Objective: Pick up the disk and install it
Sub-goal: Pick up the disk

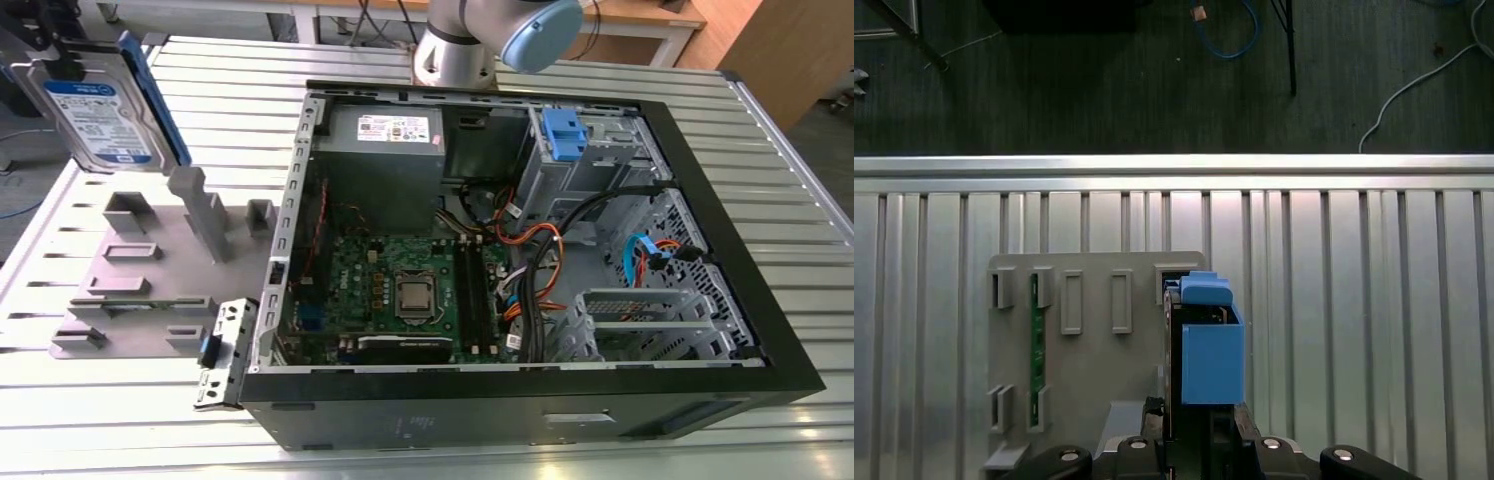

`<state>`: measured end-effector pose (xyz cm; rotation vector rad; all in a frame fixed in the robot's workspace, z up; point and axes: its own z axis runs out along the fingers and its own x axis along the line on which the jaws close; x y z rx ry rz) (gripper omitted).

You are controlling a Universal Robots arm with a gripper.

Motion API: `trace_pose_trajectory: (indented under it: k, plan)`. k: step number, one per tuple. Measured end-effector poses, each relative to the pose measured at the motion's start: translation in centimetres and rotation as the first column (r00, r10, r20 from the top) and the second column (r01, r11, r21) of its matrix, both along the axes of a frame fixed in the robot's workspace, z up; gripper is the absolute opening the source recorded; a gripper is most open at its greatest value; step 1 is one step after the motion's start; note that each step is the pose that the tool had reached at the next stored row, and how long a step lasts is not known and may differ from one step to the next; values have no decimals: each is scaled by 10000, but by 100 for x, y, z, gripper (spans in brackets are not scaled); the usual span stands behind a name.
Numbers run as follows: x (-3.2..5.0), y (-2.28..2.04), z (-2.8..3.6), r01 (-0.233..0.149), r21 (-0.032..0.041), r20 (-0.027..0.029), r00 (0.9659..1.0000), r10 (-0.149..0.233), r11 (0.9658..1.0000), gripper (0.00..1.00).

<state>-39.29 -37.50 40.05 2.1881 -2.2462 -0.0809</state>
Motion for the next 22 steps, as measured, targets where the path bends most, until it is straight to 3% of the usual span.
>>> trace_pose_trajectory:
  k: [22]
  plan:
    - [0, 0, 117, 0, 1, 1, 10000, 0, 10000, 35]
